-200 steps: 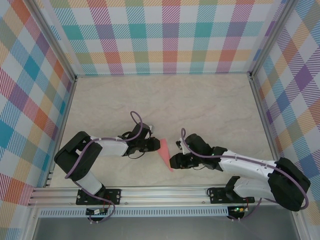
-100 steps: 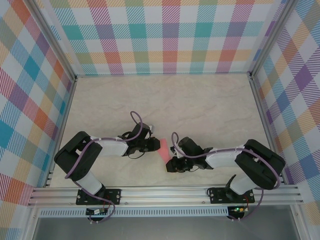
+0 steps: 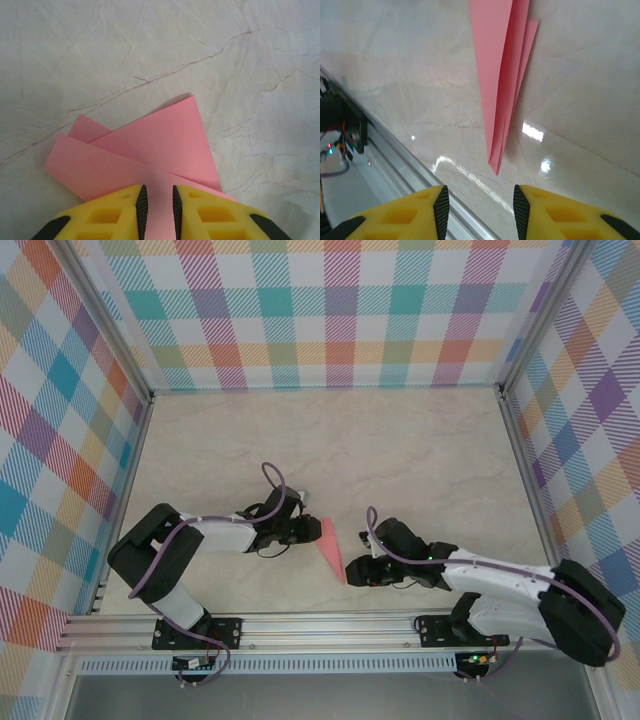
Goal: Fold a paper plane with a square sheet of paper (pick it up from the middle)
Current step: Fold the wing for the fifth time at the center of the table, then turn over a paper plane at the center of the table.
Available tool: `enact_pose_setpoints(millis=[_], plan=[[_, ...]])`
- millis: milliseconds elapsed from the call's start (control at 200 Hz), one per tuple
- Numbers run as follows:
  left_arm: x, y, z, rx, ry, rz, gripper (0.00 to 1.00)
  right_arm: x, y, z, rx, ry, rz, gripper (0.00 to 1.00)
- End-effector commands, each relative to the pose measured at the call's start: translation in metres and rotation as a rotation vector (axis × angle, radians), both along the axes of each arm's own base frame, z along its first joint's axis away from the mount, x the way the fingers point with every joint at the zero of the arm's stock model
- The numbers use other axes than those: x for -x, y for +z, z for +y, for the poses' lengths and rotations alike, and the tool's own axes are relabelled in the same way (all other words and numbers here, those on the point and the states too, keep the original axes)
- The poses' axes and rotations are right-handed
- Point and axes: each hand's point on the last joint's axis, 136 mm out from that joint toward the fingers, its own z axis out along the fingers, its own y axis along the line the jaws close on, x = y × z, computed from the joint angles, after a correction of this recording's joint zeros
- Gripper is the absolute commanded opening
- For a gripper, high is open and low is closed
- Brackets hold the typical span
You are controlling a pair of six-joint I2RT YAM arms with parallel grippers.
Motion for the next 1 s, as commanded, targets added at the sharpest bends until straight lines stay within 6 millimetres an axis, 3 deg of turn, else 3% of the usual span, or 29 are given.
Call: enact_pose_setpoints(millis=[0,150,275,360,475,615,805,995], plan=[[0.004,0.001,0.009,-0.078,-0.005,-0.005,0.29,-0.015,-0.007,-0.036,0.141,-0.125,-0.085,0.5],[-0.001,0.022,0.005,-0.09,0.006,-0.051,0.38,-0.025,-0.008,-0.048,0.178,-0.194,-0.121,0.66],[-0.003,0.04,0.007,-0.105,0.034,-0.088,0.47,-0.029,-0.019,-0.054,0.231,-0.232,-0.093,0.7],[-0.001,0.043,0.028,-0.22,0.14,-0.074,0.62,-0.031,-0.027,-0.056,0.252,-0.256,-0.071,0.7],[0.012,0.05,0.049,-0.363,0.228,-0.077,0.72,-0.033,-0.035,-0.059,0.272,-0.279,-0.053,0.73],[0.024,0.061,0.057,-0.451,0.296,-0.093,0.75,-0.035,-0.035,-0.059,0.264,-0.28,-0.055,0.73],[0.036,0.055,0.036,-0.408,0.32,-0.064,0.77,-0.038,-0.035,-0.061,0.27,-0.282,-0.06,0.73],[0.035,0.044,0.006,-0.323,0.305,-0.008,0.79,-0.035,-0.039,-0.062,0.271,-0.283,-0.047,0.74]])
